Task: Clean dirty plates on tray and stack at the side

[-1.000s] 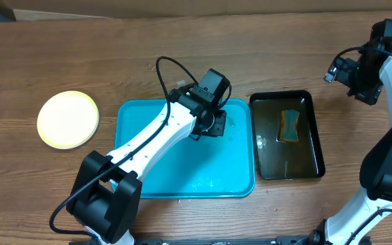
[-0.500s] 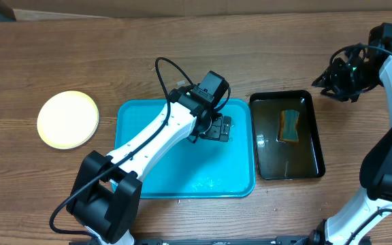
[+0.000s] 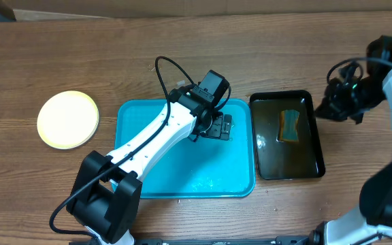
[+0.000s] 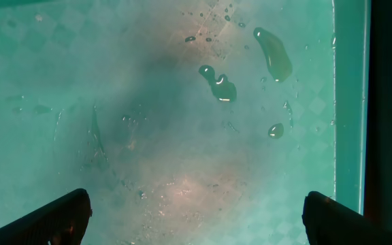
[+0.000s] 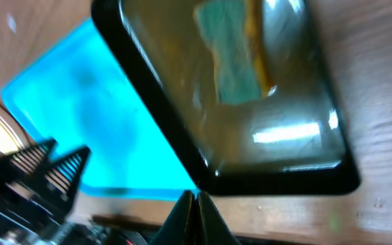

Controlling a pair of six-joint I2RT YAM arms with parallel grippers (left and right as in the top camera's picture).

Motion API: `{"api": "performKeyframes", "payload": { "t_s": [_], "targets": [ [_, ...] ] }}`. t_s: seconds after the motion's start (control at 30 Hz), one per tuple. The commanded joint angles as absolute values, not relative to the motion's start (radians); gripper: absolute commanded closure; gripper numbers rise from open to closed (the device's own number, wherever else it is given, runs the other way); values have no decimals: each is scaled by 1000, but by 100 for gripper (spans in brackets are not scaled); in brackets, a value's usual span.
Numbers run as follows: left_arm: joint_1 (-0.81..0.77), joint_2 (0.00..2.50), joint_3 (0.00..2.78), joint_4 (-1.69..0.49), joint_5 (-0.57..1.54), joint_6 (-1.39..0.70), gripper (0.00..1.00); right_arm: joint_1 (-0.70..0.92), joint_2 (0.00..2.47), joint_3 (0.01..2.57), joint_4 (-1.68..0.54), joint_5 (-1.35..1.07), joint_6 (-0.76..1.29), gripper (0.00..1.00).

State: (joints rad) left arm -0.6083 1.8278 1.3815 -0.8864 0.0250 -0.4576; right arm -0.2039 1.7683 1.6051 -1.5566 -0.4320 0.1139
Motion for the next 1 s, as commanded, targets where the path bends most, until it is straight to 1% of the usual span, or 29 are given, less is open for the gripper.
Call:
{"api": "performKeyframes", "payload": {
  "t_s": [0.0, 0.07, 0.13, 0.37, 0.57, 0.67, 0.83, 0.97],
  "targets": [
    [-609, 1825, 1401, -879, 16, -457, 0, -126, 1680, 1451, -1514, -399, 145, 96],
    [-609, 1825, 1401, -875, 16, -457, 0, -84, 1636, 1351, -1444, -367, 205, 96],
    [-609, 1825, 1401, -875, 15, -457, 0, -24, 1587, 1215, -1356, -306, 310, 96],
    [-609, 1825, 1401, -860, 15, -457, 0, 147, 1571, 1026, -1169, -248, 448, 96],
    [-609, 1825, 1401, -859, 15, -457, 0, 273, 1571, 975, -1103, -121, 585, 96],
    [-609, 1825, 1401, -860, 15, -457, 0, 348, 1571, 967, -1095, -112, 616, 96],
    [-609, 1825, 1401, -860, 15, -457, 0, 408, 1571, 966, -1078, -112, 667, 96],
    [-609, 1825, 1401, -863, 15, -457, 0, 429, 1571, 966, -1070, -88, 668, 96]
  ]
}}
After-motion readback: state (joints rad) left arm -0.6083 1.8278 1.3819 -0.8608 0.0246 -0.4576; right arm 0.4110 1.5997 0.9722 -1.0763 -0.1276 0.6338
